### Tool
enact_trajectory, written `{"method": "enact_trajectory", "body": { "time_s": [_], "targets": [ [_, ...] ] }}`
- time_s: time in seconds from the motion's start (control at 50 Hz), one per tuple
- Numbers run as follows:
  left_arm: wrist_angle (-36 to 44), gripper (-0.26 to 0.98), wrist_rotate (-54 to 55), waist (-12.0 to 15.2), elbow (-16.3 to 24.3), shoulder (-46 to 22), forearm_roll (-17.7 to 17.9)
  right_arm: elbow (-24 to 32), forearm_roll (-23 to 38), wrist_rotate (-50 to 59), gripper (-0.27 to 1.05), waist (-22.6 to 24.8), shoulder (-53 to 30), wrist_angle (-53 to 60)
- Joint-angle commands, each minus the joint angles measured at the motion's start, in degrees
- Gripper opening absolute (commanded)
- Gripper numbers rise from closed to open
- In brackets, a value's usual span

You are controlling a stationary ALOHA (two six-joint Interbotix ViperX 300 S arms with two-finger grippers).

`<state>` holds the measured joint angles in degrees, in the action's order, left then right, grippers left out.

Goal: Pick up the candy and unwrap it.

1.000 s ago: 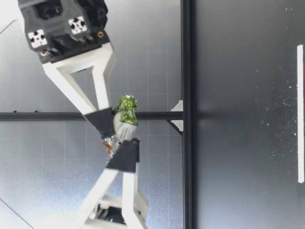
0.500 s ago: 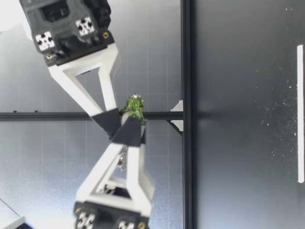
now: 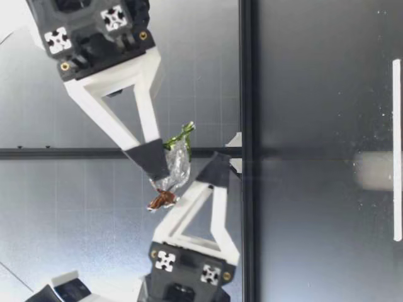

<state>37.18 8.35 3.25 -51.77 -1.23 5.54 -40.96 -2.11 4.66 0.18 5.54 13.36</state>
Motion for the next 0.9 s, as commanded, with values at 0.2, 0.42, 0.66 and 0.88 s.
{"method": "enact_trajectory", "body": {
  "time_s": [0.2,0.42,0.66,0.88],
  "targets": [
    [1.1,0.62,-0.5,0.0,-2.1,2.7,-2.8,-0.1,0.0,-0.1,-0.12,-2.6,2.5,0.3],
    [1.0,0.61,-2.6,0.1,-3.5,6.3,-4.1,-0.4,0.0,-0.4,-0.11,-2.7,2.5,0.3],
    [0.9,0.55,-3.4,0.1,-4.1,8.5,-4.2,-0.6,0.1,-0.4,-0.01,-2.7,1.7,0.3],
    [0.4,0.38,-3.5,-0.1,-4.1,9.1,-4.5,-1.2,0.1,-0.4,0.45,-2.7,1.8,0.6]
  ]
}}
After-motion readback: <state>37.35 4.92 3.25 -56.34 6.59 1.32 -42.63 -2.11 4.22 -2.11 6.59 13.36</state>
